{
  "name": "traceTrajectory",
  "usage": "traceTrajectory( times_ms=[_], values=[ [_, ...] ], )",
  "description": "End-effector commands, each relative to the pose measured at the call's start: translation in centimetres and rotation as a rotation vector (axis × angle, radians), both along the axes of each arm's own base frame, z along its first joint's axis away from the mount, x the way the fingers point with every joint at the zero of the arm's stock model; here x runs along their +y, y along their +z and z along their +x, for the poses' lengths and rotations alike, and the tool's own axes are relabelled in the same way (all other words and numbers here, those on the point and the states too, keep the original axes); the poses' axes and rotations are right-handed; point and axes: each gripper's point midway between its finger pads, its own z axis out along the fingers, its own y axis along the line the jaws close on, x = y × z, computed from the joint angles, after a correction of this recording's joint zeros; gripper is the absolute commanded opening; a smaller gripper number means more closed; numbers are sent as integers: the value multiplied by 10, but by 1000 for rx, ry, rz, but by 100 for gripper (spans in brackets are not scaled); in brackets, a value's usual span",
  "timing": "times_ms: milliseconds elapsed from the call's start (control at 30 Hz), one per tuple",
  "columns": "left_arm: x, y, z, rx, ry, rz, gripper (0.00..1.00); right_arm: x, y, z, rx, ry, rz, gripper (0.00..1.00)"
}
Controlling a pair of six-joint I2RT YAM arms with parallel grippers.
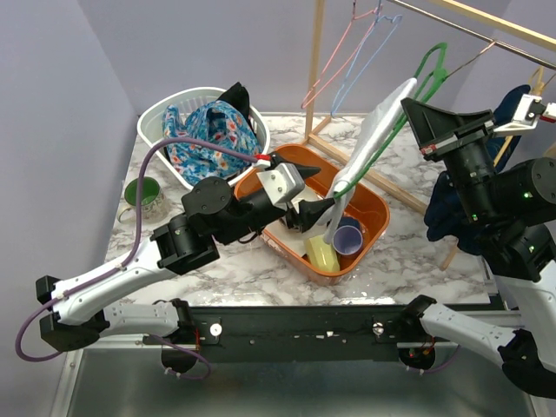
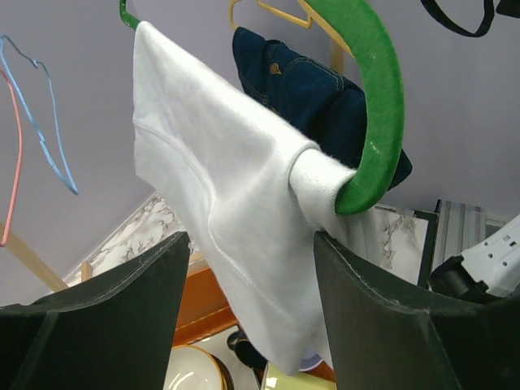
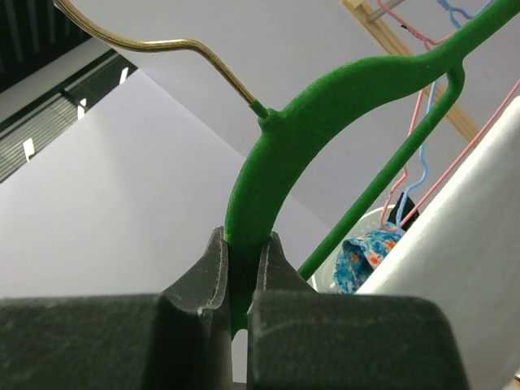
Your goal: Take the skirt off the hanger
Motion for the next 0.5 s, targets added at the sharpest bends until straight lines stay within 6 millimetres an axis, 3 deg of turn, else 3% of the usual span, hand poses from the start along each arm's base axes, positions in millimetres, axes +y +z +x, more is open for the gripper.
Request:
traceTrajectory(
  times_ms=[0, 300, 467],
  values=[
    [-8, -4, 3, 0, 0, -5, 73, -12, 24, -12, -69, -3, 110, 1],
    [-8, -16, 1, -19, -12, 61, 75, -20, 29, -14, -84, -34, 114, 1],
    [8, -16, -5, -38, -10, 76, 79, -25, 38, -19, -102, -38, 116, 1]
  ],
)
